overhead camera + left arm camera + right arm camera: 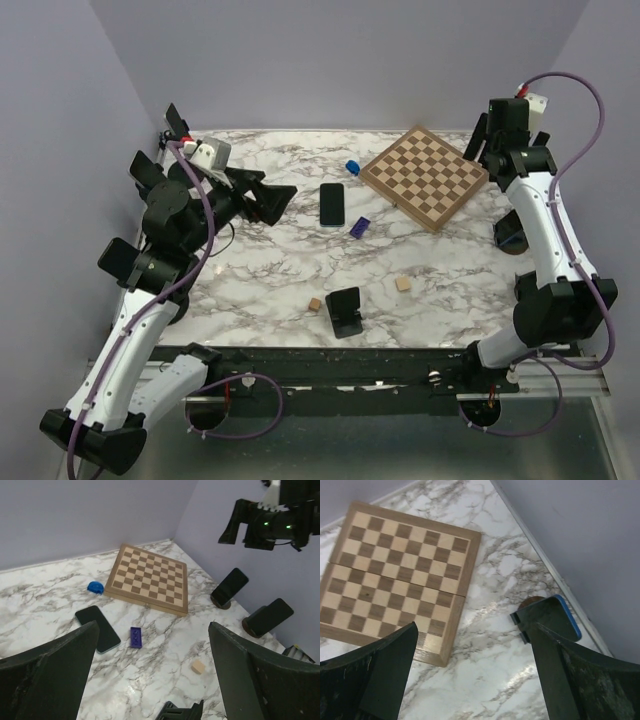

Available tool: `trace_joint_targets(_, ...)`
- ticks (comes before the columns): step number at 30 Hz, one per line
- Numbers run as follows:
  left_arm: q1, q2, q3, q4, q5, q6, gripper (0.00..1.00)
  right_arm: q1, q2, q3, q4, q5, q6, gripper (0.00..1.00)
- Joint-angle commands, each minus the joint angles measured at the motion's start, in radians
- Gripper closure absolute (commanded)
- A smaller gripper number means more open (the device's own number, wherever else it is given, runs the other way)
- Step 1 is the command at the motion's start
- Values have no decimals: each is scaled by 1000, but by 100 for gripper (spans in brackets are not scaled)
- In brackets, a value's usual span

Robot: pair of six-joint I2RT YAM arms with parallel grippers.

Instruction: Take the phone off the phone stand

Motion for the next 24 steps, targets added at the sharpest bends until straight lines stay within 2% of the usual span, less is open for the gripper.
trace_joint_targets(1,-28,-61,-6,57,63,7,1,-59,14,39,-139,31,-154,0)
trace_joint_targets(3,-35,-72,-9,56,52,19,1,-118,13,30,-154,23,-157,0)
trace_joint_targets(9,-118,-99,-13,38,-13,86,1,-293,20,-24,-165,-157,-158,1)
trace_joint_targets(15,-192,-134,-24,43,-41,154,1,-445,-21,-124,-42,-437,-197,4)
trace_joint_targets(18,-209,-143,-24,36,-67,186,1,-481,-20,-154,-5,-533,-211,6)
trace_joint_targets(24,-220,-150,-30,39,-84,201,1,-542,-9,-199,50,-596,-212,12)
